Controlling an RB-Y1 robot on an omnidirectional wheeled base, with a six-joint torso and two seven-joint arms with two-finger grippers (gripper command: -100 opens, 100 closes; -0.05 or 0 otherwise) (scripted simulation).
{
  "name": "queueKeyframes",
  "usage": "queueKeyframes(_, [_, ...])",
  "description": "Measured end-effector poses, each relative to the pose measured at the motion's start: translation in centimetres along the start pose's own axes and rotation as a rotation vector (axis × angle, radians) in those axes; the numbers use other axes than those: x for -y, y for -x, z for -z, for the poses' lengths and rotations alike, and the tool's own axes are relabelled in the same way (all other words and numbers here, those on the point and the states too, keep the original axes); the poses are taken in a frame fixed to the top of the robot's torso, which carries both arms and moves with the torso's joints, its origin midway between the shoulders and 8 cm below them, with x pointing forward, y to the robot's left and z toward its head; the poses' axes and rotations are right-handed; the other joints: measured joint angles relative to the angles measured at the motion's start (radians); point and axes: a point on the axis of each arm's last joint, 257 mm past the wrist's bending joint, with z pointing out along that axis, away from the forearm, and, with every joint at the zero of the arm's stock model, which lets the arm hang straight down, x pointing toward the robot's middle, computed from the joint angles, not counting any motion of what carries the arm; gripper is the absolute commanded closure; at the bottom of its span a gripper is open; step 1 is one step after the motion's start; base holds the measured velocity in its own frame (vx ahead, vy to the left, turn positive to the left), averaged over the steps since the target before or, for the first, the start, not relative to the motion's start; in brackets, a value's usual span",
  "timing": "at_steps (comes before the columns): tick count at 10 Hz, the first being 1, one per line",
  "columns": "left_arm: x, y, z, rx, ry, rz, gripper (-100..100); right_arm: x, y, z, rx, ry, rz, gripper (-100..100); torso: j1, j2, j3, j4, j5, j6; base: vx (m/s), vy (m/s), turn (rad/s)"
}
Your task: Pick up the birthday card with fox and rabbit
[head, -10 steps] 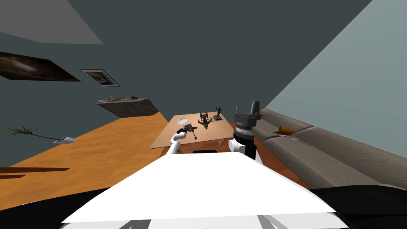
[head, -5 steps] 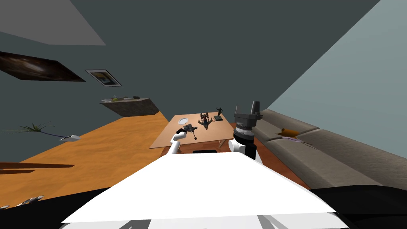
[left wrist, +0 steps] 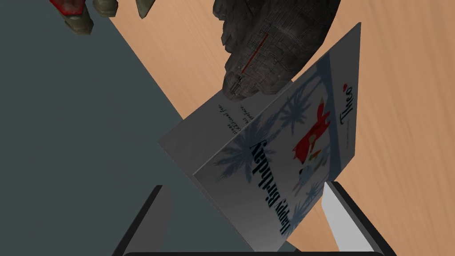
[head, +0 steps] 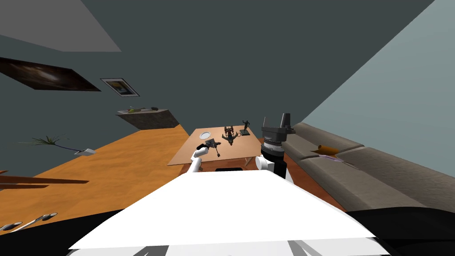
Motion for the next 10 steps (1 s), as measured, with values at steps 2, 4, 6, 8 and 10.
queueKeyframes(2, [0.08, -0.38, -0.02, -0.01, -0.008, 0.025, -100, 0.0, 0.0, 0.0, 0.0, 0.0, 0.0, 0, -0.001, -0.001, -0.001, 0.0, 0.0, 0.0, 0.023, -0.018, 0.03])
queueKeyframes(4, [0.14, -0.43, -0.05, -0.013, -0.011, -0.011, -100, 0.0, 0.0, 0.0, 0.0, 0.0, 0.0, 0, 0.0, 0.0, 0.0, 0.0, 0.0, 0.0, 0.015, -0.011, 0.06])
queueKeyframes(6, [0.21, -0.75, -0.05, -0.022, -0.02, 0.014, -100, 0.0, 0.0, 0.0, 0.0, 0.0, 0.0, 0, -0.001, -0.002, -0.001, 0.0, 0.0, 0.0, 0.024, -0.018, 0.03])
queueKeyframes(8, [0.31, -0.86, -0.09, -0.024, -0.023, -0.022, -100, 0.0, 0.0, 0.0, 0.0, 0.0, 0.0, 0, 0.0, 0.0, 0.0, 0.0, 0.0, 0.0, 0.012, -0.013, 0.054])
queueKeyframes(10, [0.45, -1.21, -0.08, -0.033, -0.033, 0.003, -100, 0.0, 0.0, 0.0, 0.0, 0.0, 0.0, 0, -0.001, -0.001, -0.001, 0.0, 0.0, 0.0, 0.024, -0.019, 0.039])
